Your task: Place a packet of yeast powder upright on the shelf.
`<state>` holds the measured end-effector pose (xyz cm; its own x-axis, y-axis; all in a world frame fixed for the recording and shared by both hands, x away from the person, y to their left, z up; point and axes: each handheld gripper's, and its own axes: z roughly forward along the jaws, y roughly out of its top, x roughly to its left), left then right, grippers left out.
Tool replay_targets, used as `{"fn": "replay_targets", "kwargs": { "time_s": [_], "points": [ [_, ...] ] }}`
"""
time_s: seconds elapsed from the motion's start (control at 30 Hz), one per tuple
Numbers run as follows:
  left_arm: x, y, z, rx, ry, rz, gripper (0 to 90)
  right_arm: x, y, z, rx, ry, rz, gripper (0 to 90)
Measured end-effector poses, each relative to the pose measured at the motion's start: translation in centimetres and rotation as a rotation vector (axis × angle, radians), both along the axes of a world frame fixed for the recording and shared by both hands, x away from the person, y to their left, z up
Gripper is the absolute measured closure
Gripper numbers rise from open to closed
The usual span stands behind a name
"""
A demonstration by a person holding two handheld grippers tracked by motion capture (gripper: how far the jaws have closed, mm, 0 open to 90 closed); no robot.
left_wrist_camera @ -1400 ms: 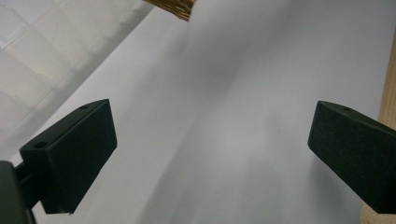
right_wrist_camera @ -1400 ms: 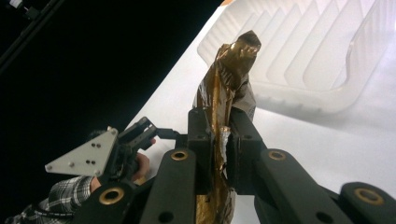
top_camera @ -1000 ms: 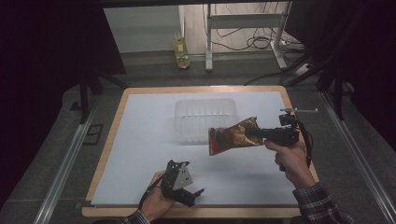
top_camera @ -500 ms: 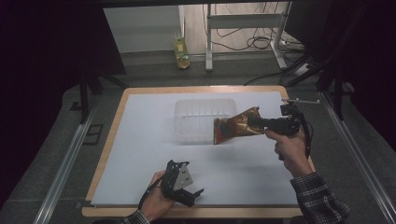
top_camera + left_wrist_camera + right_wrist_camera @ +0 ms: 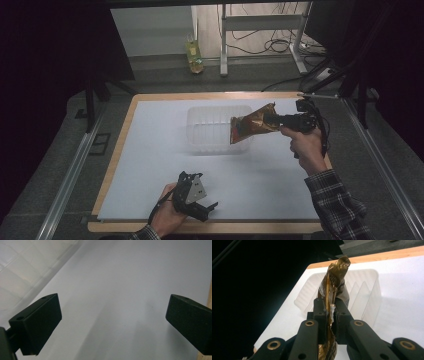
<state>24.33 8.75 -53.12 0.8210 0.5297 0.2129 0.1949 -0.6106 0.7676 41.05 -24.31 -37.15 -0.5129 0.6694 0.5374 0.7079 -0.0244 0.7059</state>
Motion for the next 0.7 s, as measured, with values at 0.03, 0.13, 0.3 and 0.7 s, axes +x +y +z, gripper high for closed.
{"fn": "replay_targets", "kwargs": {
  "time_s": [0.03, 0.13, 0.3, 0.7],
  "points": [
    [0.0, 0.0, 0.0, -0.002, 0.0, 0.0, 0.3, 0.2, 0.2, 0.1, -0.006, -0.001, -0.002, 82.9],
    [0.0, 0.0, 0.0, 0.001, -0.001, 0.0, 0.3, 1.0, 0.7, 0.2, -0.024, -0.003, -0.009, 82.9],
    [0.0, 0.1, 0.0, -0.003, 0.0, -0.001, 0.3, 2.1, 1.5, 0.1, -0.054, -0.001, -0.022, 82.9],
    [0.0, 0.1, 0.0, 0.001, 0.002, -0.002, 0.6, 3.9, 3.5, -1.2, -0.116, 0.019, -0.035, 82.9]
  ]
}}
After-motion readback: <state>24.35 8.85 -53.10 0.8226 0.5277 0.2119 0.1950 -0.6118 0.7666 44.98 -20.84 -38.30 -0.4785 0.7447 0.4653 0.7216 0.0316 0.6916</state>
